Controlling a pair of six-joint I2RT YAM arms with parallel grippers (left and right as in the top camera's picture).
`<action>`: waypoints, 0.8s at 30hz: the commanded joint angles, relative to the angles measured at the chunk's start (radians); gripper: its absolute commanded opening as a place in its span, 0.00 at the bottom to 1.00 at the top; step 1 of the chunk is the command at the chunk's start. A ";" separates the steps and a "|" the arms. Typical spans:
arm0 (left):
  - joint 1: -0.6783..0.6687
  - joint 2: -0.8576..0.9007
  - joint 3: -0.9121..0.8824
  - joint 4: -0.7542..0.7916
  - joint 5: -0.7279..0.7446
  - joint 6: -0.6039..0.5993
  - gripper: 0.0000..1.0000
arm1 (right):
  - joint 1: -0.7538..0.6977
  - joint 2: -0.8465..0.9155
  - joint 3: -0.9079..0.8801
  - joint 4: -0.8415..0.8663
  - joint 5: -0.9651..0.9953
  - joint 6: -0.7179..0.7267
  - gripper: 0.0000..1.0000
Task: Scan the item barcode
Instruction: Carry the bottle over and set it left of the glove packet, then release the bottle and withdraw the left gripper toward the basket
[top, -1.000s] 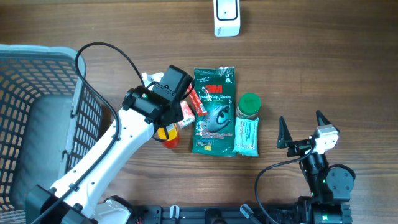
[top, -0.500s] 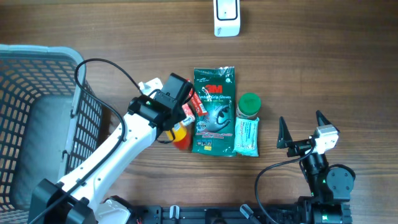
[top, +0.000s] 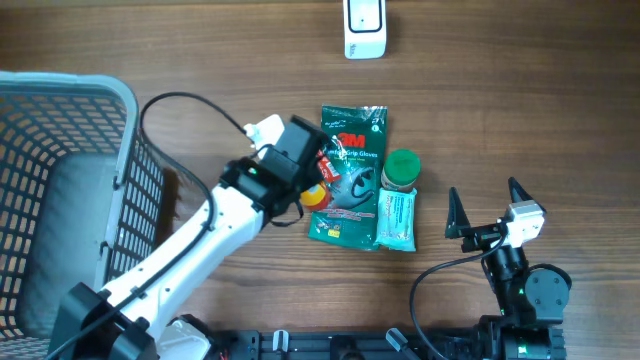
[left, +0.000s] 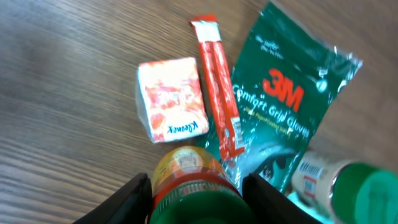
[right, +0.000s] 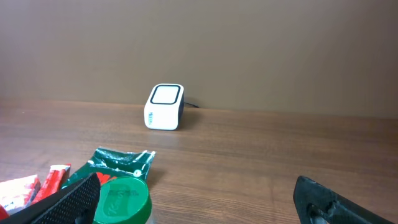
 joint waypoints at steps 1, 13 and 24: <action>-0.070 0.023 -0.003 -0.003 -0.223 0.154 0.56 | 0.006 -0.004 -0.001 0.003 0.013 0.015 1.00; -0.097 0.023 -0.003 -0.108 -0.359 0.248 0.56 | 0.006 -0.004 -0.001 0.003 0.013 0.015 1.00; -0.096 -0.004 0.048 -0.053 -0.378 0.248 1.00 | 0.006 -0.004 -0.001 0.003 0.013 0.015 1.00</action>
